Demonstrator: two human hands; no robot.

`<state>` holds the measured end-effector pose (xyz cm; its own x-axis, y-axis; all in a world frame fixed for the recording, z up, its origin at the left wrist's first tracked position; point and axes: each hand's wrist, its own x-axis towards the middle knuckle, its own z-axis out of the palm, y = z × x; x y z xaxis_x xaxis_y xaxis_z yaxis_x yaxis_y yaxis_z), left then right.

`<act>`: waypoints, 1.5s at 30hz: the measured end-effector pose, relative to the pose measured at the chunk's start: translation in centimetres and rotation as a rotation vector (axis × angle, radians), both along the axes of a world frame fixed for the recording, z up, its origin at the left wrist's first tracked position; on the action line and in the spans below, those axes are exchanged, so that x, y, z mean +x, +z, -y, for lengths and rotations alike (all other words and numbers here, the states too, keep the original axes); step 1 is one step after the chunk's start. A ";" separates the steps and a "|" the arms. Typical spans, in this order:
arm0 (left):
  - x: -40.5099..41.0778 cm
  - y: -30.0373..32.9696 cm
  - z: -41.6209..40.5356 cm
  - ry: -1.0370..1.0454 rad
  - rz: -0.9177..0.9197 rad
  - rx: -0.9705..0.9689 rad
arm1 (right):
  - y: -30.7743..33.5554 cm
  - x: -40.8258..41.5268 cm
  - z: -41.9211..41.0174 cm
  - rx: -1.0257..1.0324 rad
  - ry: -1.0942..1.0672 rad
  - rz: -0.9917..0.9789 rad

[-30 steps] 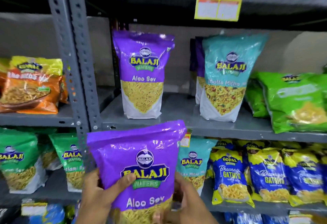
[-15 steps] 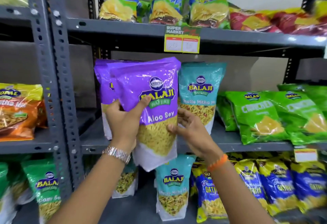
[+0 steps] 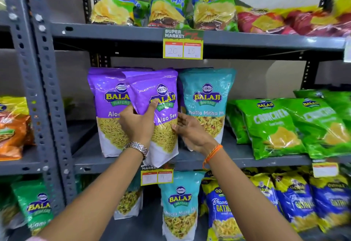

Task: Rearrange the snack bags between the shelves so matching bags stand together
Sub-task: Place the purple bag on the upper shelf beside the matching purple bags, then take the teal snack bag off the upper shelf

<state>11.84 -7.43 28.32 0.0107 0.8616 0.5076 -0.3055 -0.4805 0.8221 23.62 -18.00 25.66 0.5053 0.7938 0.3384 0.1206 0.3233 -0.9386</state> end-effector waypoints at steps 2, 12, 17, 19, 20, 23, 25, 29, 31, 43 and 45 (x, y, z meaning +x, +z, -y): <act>0.4 0.2 0.0 0.011 -0.018 0.017 | -0.2 0.2 -0.4 0.002 -0.002 -0.040; -0.8 -0.8 0.5 -0.052 0.162 0.126 | -2.5 -0.7 0.5 -0.054 -0.137 0.012; -2.7 -2.6 4.5 0.008 0.299 0.214 | -3.1 0.0 6.3 -0.008 -0.276 0.051; -2.0 -2.9 6.7 -0.104 0.276 0.259 | -2.8 1.5 8.7 0.124 -0.431 0.015; -1.1 -3.0 7.6 -0.189 0.242 0.263 | -2.6 2.5 9.6 0.182 -0.513 0.005; 2.1 -3.3 9.5 -0.423 -0.002 0.240 | -2.0 5.4 11.1 0.230 -0.669 0.049; 4.2 -3.9 10.1 -0.485 -0.214 0.237 | -1.7 7.2 11.0 0.184 -0.682 0.067; 7.2 -5.2 10.4 -0.493 -0.548 0.167 | -1.3 9.9 9.8 0.038 -0.474 0.035; 8.3 -5.8 9.9 -0.498 -0.621 0.125 | -1.3 10.7 9.2 0.010 -0.356 0.020; 9.9 -7.0 8.8 -0.399 -0.572 0.026 | -0.8 12.1 8.8 0.081 -0.255 -0.049; 9.9 -7.0 9.1 -0.400 -0.563 0.036 | -0.9 11.9 9.4 0.093 -0.271 -0.056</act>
<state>21.75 -16.55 21.30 0.5944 0.7191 0.3600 0.0032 -0.4497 0.8932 35.51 -27.40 24.81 0.7148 0.5939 0.3694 0.1635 0.3717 -0.9139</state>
